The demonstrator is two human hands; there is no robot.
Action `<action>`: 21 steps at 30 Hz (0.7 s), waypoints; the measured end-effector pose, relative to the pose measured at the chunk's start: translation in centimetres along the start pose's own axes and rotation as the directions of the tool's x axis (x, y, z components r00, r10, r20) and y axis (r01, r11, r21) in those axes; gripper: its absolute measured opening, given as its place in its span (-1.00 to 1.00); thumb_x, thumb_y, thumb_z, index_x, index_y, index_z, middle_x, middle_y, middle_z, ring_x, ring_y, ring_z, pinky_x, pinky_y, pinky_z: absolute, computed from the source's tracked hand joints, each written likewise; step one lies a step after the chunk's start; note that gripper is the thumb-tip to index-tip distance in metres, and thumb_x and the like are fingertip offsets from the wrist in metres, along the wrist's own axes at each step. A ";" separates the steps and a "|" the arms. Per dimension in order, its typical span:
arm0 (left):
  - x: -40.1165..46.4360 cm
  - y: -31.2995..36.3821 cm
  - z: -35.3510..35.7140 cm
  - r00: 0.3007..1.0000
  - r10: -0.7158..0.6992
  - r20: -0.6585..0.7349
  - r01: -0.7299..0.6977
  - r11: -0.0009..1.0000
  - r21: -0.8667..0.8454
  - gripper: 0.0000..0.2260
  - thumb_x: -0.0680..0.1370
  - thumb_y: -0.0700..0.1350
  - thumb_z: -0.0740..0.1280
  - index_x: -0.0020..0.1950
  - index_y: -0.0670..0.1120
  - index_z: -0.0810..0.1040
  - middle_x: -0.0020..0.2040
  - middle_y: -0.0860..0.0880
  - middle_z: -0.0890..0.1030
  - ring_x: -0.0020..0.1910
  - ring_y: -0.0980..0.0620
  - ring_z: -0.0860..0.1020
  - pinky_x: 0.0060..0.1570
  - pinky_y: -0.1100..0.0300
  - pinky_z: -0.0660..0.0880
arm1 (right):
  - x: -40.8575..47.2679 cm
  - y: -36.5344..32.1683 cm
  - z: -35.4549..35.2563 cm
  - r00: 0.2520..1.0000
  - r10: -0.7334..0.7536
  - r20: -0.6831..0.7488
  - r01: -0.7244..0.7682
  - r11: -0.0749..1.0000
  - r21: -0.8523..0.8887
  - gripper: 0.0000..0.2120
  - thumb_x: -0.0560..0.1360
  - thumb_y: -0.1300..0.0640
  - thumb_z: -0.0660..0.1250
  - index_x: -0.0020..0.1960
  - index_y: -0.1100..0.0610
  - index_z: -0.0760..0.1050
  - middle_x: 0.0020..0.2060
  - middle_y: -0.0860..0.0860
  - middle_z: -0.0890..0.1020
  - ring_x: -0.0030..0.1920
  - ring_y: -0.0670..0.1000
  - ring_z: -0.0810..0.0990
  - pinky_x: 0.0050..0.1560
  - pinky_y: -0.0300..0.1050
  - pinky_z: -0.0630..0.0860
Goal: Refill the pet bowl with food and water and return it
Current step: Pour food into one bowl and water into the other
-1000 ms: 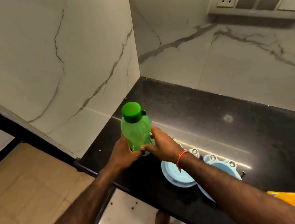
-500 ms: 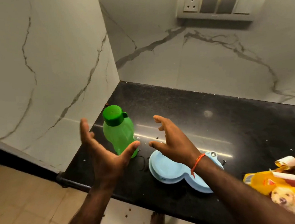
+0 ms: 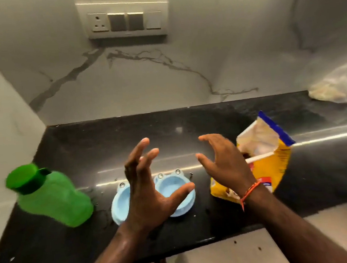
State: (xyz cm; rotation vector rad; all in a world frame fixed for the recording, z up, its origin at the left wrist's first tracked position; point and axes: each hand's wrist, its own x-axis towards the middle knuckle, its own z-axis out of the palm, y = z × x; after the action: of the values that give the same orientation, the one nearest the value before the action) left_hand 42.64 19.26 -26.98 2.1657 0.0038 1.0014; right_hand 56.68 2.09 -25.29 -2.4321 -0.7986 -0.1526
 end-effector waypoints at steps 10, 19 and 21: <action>2.2 1.1 11.1 0.944 0.038 0.328 0.005 0.991 -0.132 -0.27 0.43 0.24 0.53 0.47 -0.08 0.39 0.63 -0.04 0.19 0.59 -0.04 0.21 0.47 -0.09 0.33 | -3.0 8.7 -5.3 0.836 0.525 0.159 -0.377 0.762 -0.527 -0.77 0.62 0.08 0.20 0.14 0.12 0.58 0.09 0.13 0.66 0.08 0.17 0.64 -0.04 -0.02 0.53; 1.6 0.1 16.7 0.584 -0.012 0.812 0.016 1.000 0.003 -0.14 0.43 0.27 0.49 0.60 0.07 0.18 0.61 0.01 0.15 0.51 0.00 0.30 0.40 0.20 0.31 | -0.8 10.4 -3.2 0.750 0.585 0.308 -0.424 0.783 -0.456 -0.30 0.35 -0.22 0.52 0.36 0.04 0.40 0.24 0.11 0.56 0.19 0.14 0.58 0.15 0.06 0.59; 1.2 0.0 17.1 0.577 -0.004 0.817 -0.018 1.000 0.017 -0.20 0.42 0.31 0.44 0.57 0.09 0.23 0.57 0.01 0.22 0.45 -0.02 0.38 0.32 0.18 0.37 | -0.6 10.4 -2.4 0.753 0.550 0.361 -0.343 0.796 -0.498 -0.20 0.35 -0.22 0.51 0.47 0.04 0.29 0.37 0.17 0.43 0.35 0.20 0.46 0.29 0.12 0.52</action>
State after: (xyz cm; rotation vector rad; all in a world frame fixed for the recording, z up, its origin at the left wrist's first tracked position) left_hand 54.71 8.97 -33.46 2.4563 -0.4401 -0.1053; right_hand 62.38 -6.40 -28.50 -3.0435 -0.3447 0.5795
